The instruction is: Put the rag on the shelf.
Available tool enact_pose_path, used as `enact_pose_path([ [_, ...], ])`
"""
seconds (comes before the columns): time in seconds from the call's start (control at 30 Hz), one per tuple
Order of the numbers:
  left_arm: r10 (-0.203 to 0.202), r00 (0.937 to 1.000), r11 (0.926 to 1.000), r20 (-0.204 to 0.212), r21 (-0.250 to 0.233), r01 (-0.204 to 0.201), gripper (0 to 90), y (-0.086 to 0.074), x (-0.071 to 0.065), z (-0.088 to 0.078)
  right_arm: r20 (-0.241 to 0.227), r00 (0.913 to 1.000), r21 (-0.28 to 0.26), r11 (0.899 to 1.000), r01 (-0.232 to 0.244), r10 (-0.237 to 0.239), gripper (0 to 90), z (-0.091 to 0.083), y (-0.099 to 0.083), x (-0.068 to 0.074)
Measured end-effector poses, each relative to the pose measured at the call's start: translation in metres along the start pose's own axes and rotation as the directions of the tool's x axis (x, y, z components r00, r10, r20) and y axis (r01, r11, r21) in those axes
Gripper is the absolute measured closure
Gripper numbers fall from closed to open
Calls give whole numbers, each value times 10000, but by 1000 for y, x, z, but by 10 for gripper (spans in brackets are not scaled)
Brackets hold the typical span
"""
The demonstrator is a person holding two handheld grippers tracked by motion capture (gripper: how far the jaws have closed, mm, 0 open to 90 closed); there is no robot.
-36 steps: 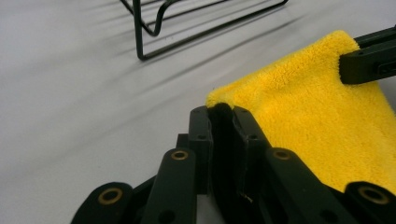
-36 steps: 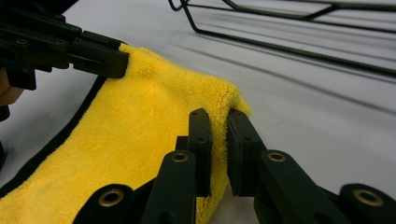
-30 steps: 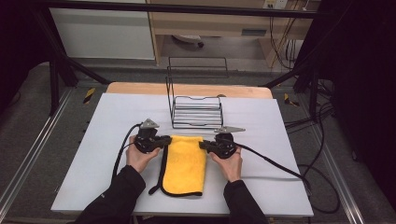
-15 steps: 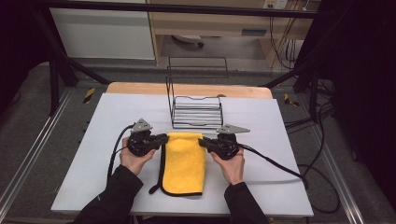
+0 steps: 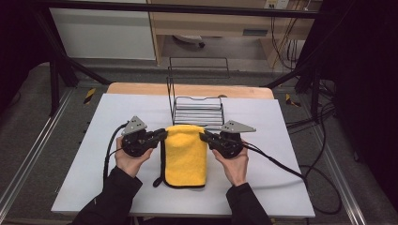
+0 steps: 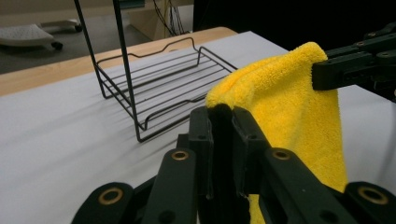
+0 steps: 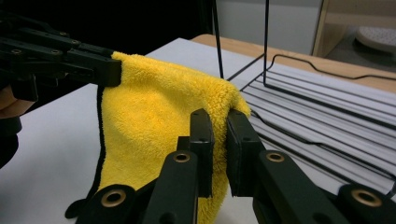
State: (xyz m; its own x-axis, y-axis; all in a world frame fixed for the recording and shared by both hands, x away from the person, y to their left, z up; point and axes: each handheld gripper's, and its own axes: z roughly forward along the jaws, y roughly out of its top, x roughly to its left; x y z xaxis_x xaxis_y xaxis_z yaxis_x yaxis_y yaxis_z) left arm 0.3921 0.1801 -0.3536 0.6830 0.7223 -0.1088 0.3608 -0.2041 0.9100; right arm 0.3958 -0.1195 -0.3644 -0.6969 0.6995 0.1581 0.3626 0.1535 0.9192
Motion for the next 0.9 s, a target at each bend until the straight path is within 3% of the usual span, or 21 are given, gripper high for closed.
enact_pose_path([
  [0.5, 320, 9994, 9947, -130, -972, -331, 798, 15, -13, -18, 152, 9967, -915, 9925, 811, -801, 827, -18, 17, 9],
  [0.9, 495, 9985, 9842, -236, -1691, -528, 799, 31, -22, -26, 443, 9914, -1585, 9789, 1289, -1234, 826, -33, 33, 15],
])
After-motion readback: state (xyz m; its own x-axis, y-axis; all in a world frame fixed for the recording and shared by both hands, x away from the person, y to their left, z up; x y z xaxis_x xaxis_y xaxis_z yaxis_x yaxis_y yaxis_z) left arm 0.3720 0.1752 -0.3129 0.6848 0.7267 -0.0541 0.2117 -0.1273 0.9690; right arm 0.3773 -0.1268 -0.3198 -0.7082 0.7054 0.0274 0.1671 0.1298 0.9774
